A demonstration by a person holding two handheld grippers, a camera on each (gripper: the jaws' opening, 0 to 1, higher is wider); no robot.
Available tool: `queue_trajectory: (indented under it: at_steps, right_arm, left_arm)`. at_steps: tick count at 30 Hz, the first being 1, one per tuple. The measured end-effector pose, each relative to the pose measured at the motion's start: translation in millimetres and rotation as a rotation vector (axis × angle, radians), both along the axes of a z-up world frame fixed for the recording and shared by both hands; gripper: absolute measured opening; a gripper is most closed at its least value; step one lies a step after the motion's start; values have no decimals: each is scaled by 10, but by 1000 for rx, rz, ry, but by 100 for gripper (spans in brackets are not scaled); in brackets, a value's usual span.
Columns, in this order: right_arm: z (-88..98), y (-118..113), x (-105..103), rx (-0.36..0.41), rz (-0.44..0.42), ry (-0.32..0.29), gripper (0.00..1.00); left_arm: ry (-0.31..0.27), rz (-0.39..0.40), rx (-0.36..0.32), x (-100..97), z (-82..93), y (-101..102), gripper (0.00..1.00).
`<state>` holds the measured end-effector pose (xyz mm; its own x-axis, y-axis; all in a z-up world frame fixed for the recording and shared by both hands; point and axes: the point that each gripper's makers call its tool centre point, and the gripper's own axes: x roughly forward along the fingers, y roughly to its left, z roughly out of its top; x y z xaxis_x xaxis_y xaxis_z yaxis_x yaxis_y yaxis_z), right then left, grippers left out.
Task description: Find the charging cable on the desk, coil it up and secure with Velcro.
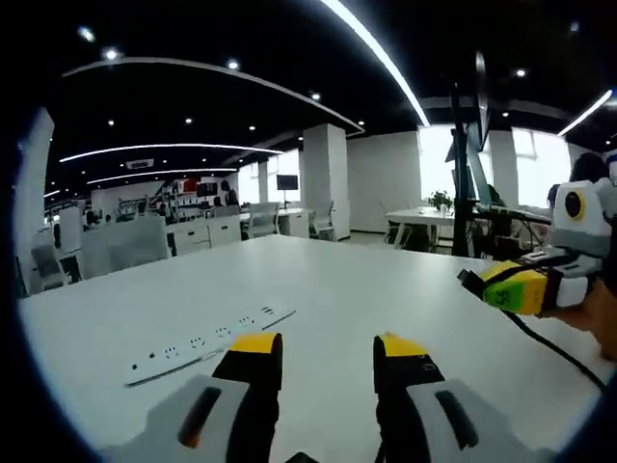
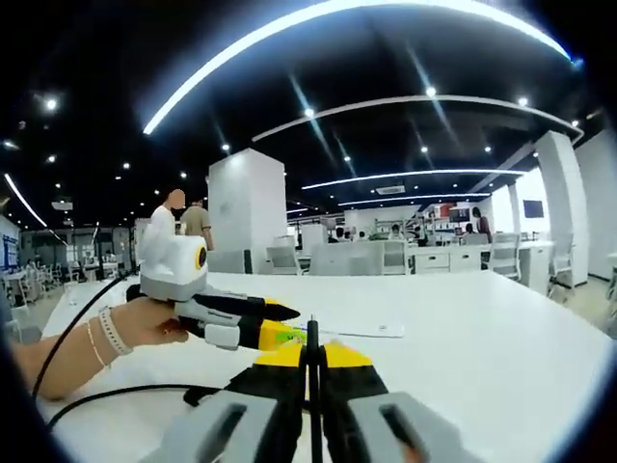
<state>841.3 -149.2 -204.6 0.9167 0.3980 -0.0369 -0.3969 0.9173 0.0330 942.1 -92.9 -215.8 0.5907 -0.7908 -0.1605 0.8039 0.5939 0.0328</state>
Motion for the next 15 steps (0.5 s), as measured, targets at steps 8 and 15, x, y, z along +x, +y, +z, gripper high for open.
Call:
queue_trajectory:
  at_steps: [8, 15]
  right_arm:
    - [19, 174, -16, -19, 80, -23, 6]
    - [138, 367, -8, -34, 153, -62, 6]
  left_arm:
    - [28, 154, 5, 26, -48, 815, 38]
    - [15, 118, -75, -65, 64, 1102, 36]
